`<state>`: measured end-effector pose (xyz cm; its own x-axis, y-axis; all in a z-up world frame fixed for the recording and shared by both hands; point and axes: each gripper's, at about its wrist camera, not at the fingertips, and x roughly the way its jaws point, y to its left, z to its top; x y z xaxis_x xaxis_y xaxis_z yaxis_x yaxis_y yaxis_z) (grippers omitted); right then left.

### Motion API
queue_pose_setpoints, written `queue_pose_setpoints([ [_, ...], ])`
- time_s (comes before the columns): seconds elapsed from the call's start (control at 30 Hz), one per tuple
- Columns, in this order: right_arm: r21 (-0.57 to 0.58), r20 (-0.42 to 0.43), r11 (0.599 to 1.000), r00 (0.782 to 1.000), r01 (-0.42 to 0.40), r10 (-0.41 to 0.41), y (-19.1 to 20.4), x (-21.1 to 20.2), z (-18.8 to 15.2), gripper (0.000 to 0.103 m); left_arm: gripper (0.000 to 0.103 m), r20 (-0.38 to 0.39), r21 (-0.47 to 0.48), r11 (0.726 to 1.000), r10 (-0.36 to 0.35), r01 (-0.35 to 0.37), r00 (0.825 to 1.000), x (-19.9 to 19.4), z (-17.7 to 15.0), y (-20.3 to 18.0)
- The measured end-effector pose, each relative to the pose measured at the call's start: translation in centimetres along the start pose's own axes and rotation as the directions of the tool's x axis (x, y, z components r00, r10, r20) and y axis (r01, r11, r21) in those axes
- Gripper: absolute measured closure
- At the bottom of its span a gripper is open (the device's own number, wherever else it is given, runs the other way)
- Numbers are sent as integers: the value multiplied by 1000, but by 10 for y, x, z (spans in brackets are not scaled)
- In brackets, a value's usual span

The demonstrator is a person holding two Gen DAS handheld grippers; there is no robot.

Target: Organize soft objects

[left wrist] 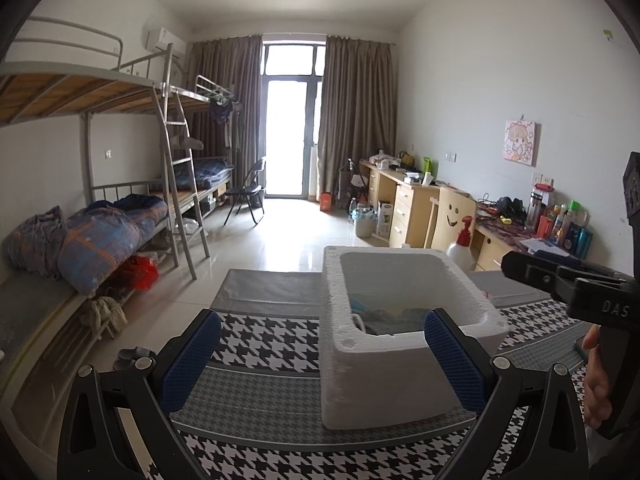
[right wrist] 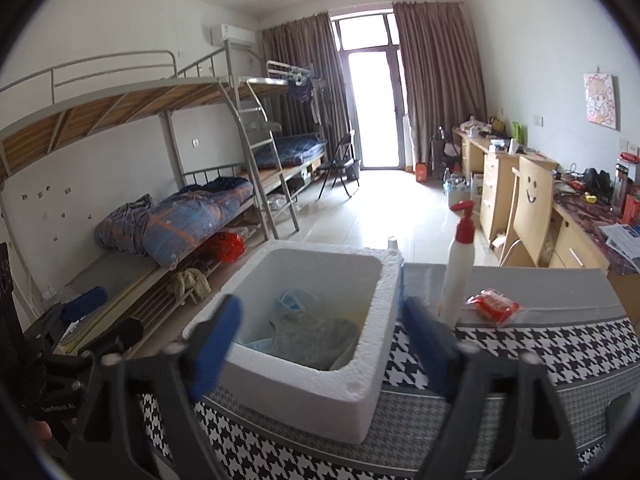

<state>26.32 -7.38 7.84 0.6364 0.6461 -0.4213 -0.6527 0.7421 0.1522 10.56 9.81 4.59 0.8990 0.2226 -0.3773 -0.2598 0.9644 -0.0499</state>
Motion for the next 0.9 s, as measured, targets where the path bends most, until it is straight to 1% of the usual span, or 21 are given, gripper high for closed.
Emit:
queue_pose_setpoints([
  [0.13, -8, 33, 1000, 999, 6, -6, -4, -13, -3, 10, 1, -2, 5, 1000, -12, 12, 1000, -3, 0, -9],
  [0.27, -5, 54, 1000, 998, 10, -9, -9, -24, -8, 5, 1, 9, 16, 1000, -14, 14, 1000, -10, 1, -17],
  [0.37, -1, 68, 1000, 998, 15, -15, -12, -29, -10, 3, 1, 12, 22, 1000, -15, 14, 1000, -14, 1, -22],
  [0.63, -2, 94, 1000, 995, 21, -21, -13, -46, -17, 2, 1, 26, 37, 999, -18, 17, 999, -23, 0, -34],
  [0.9, -19, 116, 1000, 993, 20, -18, -9, -63, -25, 2, 1, 47, 23, 999, -39, 38, 998, -37, -4, -41],
])
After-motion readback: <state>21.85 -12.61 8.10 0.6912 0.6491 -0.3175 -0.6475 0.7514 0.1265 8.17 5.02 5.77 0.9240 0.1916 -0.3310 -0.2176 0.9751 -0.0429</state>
